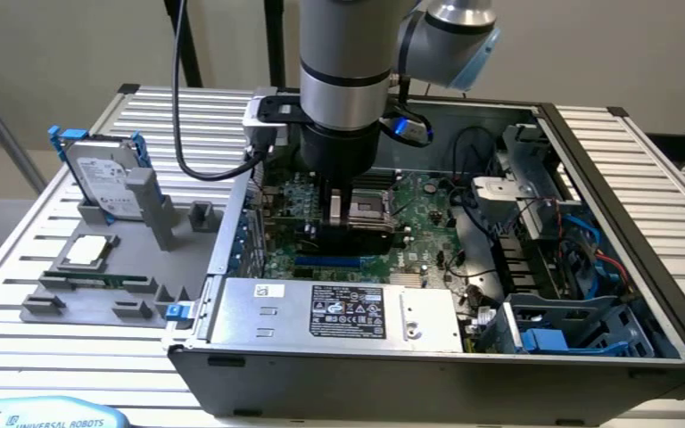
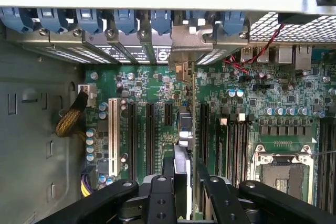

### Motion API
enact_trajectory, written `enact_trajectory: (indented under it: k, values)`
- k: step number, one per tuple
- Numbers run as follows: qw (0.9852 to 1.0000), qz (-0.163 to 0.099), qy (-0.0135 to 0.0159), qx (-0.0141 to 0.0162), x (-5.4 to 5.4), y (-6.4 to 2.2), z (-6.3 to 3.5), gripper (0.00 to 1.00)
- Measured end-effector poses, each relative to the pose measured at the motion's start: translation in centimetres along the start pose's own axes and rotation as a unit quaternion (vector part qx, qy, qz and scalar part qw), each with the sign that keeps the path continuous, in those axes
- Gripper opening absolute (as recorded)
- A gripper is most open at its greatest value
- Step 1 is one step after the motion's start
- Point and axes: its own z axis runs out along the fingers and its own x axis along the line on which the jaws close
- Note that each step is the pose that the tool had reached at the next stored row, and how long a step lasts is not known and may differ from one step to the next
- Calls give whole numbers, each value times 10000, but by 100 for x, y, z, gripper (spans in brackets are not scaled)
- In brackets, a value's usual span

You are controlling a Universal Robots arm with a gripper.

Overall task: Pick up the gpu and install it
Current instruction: 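Insert the gpu into the slot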

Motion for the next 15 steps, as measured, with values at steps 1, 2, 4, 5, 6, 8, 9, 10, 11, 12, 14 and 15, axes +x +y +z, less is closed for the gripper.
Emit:
enact_trajectory:
  k: [1, 2, 4, 5, 6, 8, 9, 10, 11, 12, 14, 15]
  values:
    - [10000, 0, 0, -2, 0, 0, 1, 27]
    - [10000, 1, -1, -5, 0, 0, 5, 27]
    - [10000, 8, 0, -7, 0, 0, 8, 27]
    - [10000, 18, -1, -6, 0, 0, 12, 27]
    - [10000, 38, -2, -6, 0, 0, 15, 27]
    - [10000, 93, -2, -5, 0, -1, 20, 27]
    - [9999, 117, -2, -5, 0, -1, 21, 27]
    - [9999, 133, -2, -4, 0, 0, 21, 27]
    - [9999, 136, -2, -4, 0, 0, 22, 27]
    - [9999, 136, -2, -4, 0, 0, 23, 27]
    - [9999, 137, -3, -4, 0, 0, 23, 27]
    - [9999, 137, -3, -4, 0, 1, 25, 27]
